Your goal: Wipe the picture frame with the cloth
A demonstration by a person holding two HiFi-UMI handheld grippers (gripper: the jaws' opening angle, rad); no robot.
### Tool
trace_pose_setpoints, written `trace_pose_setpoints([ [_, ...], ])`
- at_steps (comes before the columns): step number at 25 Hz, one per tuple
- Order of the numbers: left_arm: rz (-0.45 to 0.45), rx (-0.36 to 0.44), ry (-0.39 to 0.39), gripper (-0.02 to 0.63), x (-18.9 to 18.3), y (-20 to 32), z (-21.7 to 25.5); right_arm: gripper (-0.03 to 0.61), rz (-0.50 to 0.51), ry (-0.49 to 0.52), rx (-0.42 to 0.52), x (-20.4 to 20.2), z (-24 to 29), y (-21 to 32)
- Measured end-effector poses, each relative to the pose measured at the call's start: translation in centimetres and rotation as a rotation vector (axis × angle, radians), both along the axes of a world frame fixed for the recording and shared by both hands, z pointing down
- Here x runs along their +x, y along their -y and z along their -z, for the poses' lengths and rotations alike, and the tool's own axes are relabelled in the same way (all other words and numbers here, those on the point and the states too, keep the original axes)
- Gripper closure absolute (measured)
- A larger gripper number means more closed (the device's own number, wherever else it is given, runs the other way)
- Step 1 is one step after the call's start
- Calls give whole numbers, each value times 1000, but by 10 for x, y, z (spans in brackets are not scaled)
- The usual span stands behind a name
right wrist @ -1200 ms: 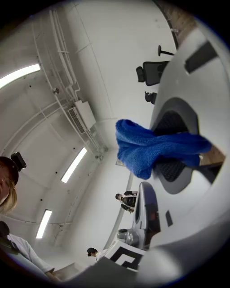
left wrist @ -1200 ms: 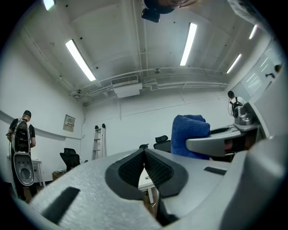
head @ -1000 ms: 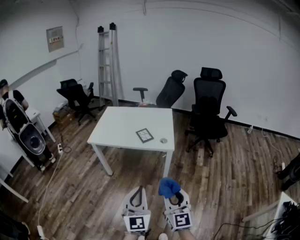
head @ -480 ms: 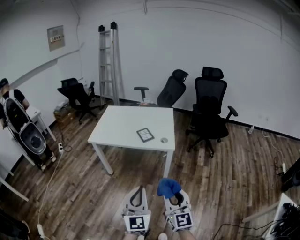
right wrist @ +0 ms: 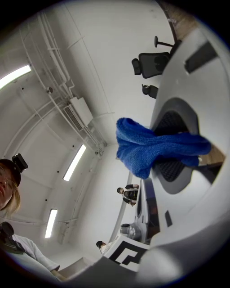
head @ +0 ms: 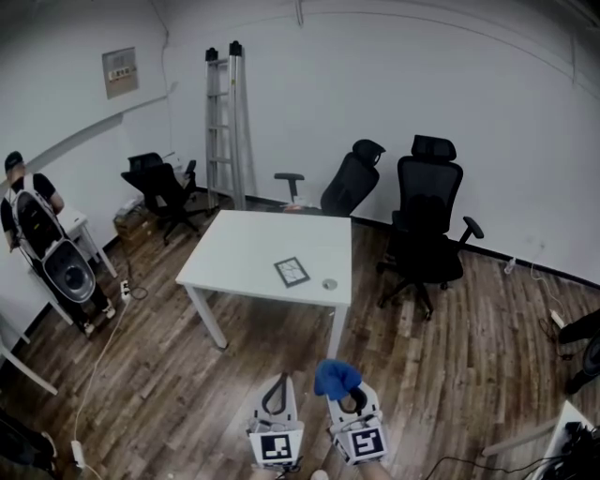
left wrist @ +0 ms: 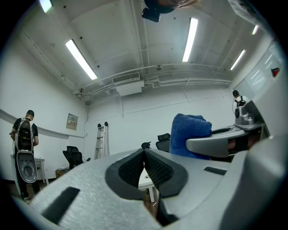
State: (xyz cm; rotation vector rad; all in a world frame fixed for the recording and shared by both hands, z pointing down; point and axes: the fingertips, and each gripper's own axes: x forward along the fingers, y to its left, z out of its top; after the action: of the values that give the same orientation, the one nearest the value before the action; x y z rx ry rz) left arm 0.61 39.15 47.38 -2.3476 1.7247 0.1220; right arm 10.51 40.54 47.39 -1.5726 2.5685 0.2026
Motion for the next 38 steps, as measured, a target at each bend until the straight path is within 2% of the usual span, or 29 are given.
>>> trace_pose_setpoints([
  [4,-2,10,29,611,10,15,-1,462,1,8,-10,10,-4,18],
  [12,4,-40,24,611,6,81,-13,462,-20,0,-31,17,-14,84],
  [15,-10,-32,-6,611,-4,120,-21,462,-31,-10,-41,6,-22,121],
  [23,-69,-22,64,611,-46,252,-31,462,-92,-10,-74,-39,-33,248],
  [26,-76,-22,48,611,-64,294,-33,462,-110,-7,-74,-56,-35,287],
  [31,-99,-51,22,611,-80,338,-43,462,-129,-30,-88,-74,-42,327],
  [38,-115,-70,42,611,-78,391,-48,462,-130,-43,-142,-78,-51,382],
])
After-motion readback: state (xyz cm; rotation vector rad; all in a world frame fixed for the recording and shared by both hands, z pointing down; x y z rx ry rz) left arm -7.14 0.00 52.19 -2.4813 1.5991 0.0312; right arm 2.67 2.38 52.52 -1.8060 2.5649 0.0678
